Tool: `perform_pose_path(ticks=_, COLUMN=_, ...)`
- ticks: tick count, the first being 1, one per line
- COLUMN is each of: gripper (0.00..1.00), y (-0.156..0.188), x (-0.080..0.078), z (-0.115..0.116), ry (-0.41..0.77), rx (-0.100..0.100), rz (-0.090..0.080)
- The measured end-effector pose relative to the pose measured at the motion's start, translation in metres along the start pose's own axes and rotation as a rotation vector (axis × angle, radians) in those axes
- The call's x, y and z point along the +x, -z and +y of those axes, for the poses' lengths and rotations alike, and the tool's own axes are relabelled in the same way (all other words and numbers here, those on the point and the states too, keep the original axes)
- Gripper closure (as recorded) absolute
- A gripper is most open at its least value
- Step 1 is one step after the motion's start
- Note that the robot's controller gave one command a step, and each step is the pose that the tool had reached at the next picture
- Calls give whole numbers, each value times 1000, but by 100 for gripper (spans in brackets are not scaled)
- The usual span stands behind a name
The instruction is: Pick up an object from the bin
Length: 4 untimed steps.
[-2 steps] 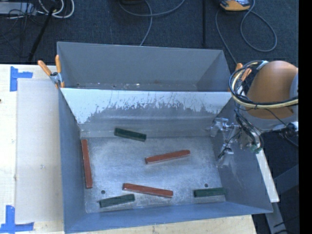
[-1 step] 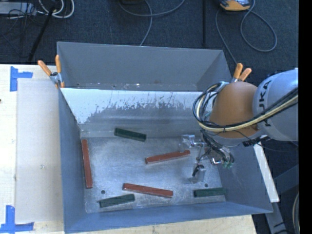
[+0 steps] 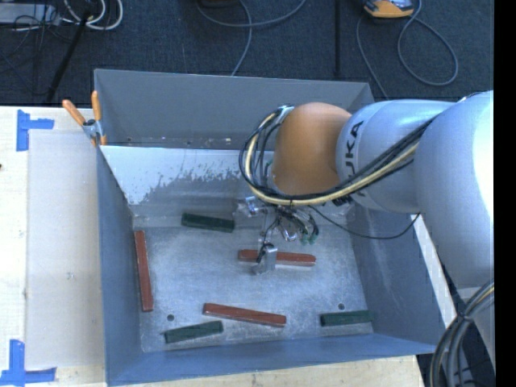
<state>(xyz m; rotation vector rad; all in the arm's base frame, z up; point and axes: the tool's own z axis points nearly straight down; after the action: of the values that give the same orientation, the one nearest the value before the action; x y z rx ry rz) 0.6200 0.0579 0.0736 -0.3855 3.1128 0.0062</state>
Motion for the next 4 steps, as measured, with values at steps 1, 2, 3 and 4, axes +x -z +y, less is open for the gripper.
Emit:
perform_pose_path(ticks=1, gripper=0, y=-4, x=19, z=-59, ry=-58, rx=5, rz=6)
perform_pose_path(ticks=2, gripper=0, y=-4, x=86, z=-36, ry=-36, rx=1, rz=13)
perform_pose_path(ticks=3, gripper=100, y=-3, x=83, z=-37, ry=-33, rx=3, rz=5)
perform_pose_path(ticks=4, gripper=100, y=116, x=93, z=-5, ry=12, rx=4, rz=-2)
